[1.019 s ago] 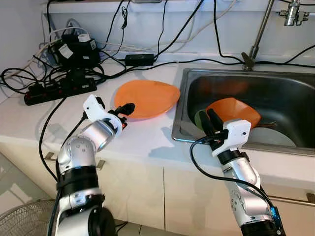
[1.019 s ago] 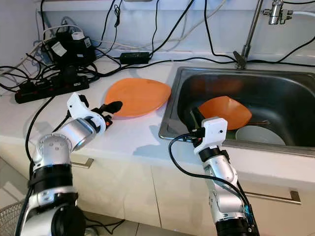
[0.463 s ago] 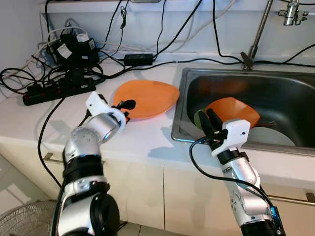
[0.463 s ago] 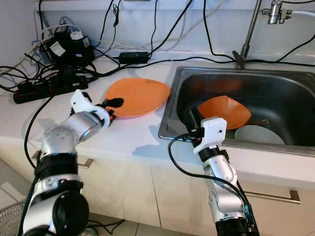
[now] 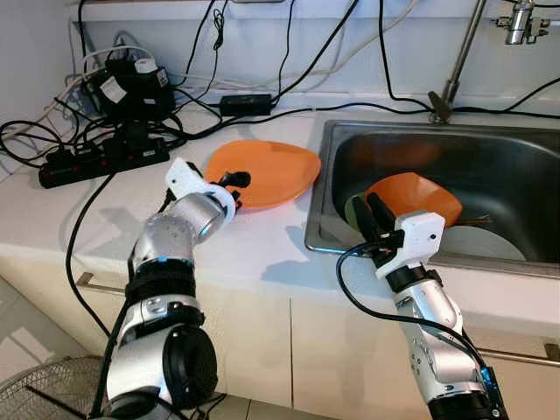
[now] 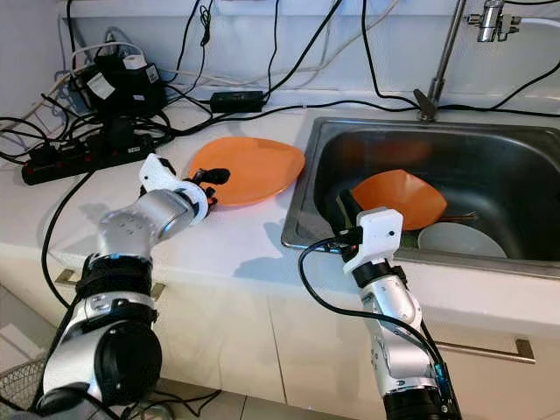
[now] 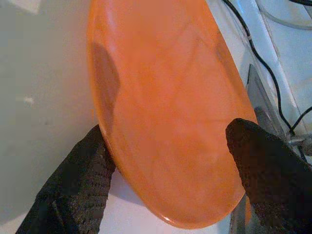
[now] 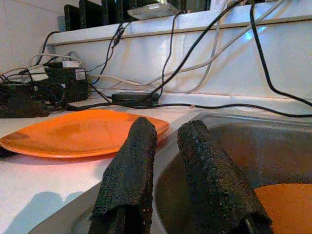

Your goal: Kitchen organization

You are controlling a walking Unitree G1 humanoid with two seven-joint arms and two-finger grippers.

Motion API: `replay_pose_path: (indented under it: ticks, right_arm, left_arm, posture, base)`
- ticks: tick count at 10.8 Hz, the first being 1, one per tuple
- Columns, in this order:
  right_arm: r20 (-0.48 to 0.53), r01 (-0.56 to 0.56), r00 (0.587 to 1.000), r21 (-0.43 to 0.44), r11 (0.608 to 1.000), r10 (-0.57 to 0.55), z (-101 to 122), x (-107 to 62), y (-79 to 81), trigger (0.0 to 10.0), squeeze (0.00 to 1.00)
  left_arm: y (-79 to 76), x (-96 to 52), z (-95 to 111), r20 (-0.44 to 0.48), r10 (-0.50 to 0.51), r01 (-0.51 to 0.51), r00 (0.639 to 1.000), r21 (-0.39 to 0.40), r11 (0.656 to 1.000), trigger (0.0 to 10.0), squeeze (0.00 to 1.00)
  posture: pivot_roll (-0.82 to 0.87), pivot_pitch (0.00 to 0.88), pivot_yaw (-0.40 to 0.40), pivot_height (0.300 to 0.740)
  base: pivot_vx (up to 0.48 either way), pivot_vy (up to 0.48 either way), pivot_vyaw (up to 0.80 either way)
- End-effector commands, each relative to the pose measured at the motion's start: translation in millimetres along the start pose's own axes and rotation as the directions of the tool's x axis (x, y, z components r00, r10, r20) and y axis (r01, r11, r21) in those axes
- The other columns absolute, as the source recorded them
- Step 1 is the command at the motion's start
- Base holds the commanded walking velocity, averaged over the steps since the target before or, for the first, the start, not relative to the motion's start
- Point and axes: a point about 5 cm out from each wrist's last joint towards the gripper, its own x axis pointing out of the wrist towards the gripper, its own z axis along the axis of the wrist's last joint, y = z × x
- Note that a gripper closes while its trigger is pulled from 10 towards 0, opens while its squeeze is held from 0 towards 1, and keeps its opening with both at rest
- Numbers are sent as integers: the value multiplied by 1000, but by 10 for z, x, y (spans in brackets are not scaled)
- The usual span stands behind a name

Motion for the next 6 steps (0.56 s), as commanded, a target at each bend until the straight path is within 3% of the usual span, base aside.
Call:
replay_pose_path:
  ticks: [1, 4, 6]
  right_arm:
    - [-47, -18, 999, 8, 1000, 18, -81, -24, 33, 10000, 0]
    - [-50, -18, 999, 9, 1000, 19, -77, -12, 34, 10000, 0]
    - [-49, -16, 999, 4, 1000, 16, -69, -8, 22, 10000, 0]
  left_arm:
    - [-58, 20, 19, 7, -2, 2, 1000, 11, 1000, 10000, 0]
    - [-76, 134, -106, -11, 21, -21, 1000, -3, 1000, 10000, 0]
    - [-33, 201, -279, -38, 53, -52, 998, 32, 998, 10000, 0]
  posture:
    - [-9, 0, 109, 740]
    - [-16, 0, 108, 740]
    - [-22, 3, 105, 740]
  base:
    - [0, 0, 0]
    - [0, 0, 0]
    - [0, 0, 0]
